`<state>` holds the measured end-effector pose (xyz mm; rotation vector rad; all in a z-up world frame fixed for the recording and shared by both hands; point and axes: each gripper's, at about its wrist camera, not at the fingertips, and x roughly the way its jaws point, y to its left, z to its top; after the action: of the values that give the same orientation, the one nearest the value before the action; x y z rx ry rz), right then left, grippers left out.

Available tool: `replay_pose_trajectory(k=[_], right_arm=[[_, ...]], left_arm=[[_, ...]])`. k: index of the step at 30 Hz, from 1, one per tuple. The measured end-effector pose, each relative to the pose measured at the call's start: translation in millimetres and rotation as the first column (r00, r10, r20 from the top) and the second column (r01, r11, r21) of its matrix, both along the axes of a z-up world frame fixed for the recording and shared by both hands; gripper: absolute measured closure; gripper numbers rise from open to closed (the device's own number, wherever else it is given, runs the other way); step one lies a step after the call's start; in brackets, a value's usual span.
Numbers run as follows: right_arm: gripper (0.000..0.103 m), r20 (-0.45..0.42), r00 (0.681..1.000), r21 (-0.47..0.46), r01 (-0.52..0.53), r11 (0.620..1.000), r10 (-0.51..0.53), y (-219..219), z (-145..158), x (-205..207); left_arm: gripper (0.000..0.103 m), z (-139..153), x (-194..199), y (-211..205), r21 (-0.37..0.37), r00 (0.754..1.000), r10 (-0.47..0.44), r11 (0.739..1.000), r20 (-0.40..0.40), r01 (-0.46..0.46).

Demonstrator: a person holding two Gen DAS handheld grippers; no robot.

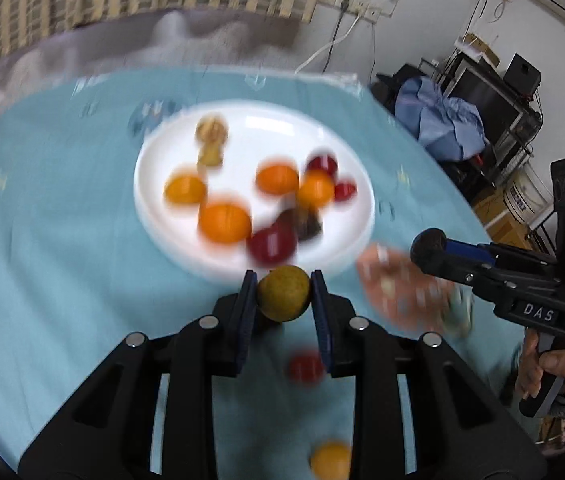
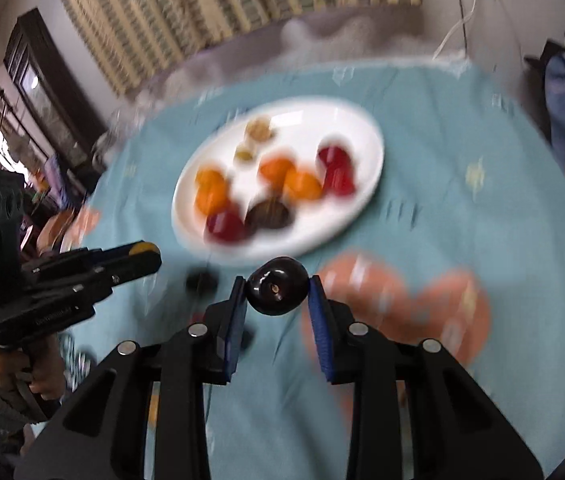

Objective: Organize fruits
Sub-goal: 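Place the yellow fruit and dark plum on the plate, opening both grippers, then grasp a dark plum with the left gripper while the right grasps another dark plum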

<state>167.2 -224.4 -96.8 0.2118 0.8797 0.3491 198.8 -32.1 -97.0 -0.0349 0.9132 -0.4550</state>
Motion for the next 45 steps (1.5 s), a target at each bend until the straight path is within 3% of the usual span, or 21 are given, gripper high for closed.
replay_pose_trajectory(k=[4, 8, 11, 13, 14, 15, 21, 28, 32, 41, 45], right_arm=[[0.072, 0.063, 0.998, -0.018, 0.006, 1.000, -0.005, 5.4, 8.3, 55.9], [0.071, 0.081, 0.997, -0.036, 0.007, 0.999, -0.004, 18.4, 3.4, 113.5], [0.070, 0.017, 0.999, -0.059, -0.028, 0.998, 0.029, 33.9, -16.3, 146.3], [0.064, -0.024, 0.999, -0.071, -0.022, 0.997, 0.021, 35.7, -27.3, 156.7], [0.051, -0.026, 1.000, -0.067, -0.016, 0.998, 0.014, 36.2, -29.2, 156.9], [0.043, -0.013, 1.000, -0.068, -0.001, 0.998, 0.000, 35.0, -28.4, 154.4], [0.043, 0.074, 0.997, -0.033, 0.025, 0.999, -0.023, 11.4, -6.4, 92.3], [0.043, -0.015, 0.993, 0.032, 0.118, 0.993, -0.117, -25.9, -27.3, -13.8], [0.043, -0.072, 0.990, 0.026, 0.121, 0.992, -0.119, -30.5, -35.2, -52.3], [0.043, -0.097, 0.984, 0.034, 0.150, 0.988, -0.146, -41.7, -37.0, -73.6], [0.043, -0.094, 0.988, 0.026, 0.124, 0.992, -0.121, -34.5, -36.5, -72.5]], left_arm=[[0.076, 6.9, 55.3, -12.4, 0.003, 0.999, 0.005, 1.000, 0.036, -0.005], [0.076, -8.1, 92.6, -18.5, 0.008, 1.000, 0.024, 1.000, 0.009, -0.024], [0.072, -24.2, 105.9, -17.3, 0.014, 0.998, 0.055, 0.998, -0.025, -0.054], [0.065, -29.7, 106.3, -14.6, -0.003, 0.997, 0.069, 0.998, -0.046, -0.069], [0.061, -30.6, 105.3, -13.1, -0.005, 0.996, 0.074, 0.997, -0.047, -0.075], [0.055, -29.7, 102.3, -10.2, -0.005, 0.996, 0.084, 0.996, -0.039, -0.085], [0.054, -17.6, 67.1, 19.6, -0.048, 0.991, 0.125, 0.991, -0.039, -0.126], [0.054, -38.0, -7.5, 30.0, 0.012, 0.987, 0.104, 0.995, -0.120, -0.103], [0.054, -47.5, -22.1, 14.0, 0.030, 0.991, 0.067, 0.998, -0.120, -0.064], [0.058, -72.6, -5.2, -2.6, 0.051, 0.985, 0.049, 0.998, -0.167, -0.041], [0.065, -77.1, -5.0, -3.3, 0.068, 0.987, 0.041, 0.997, -0.156, -0.031]])
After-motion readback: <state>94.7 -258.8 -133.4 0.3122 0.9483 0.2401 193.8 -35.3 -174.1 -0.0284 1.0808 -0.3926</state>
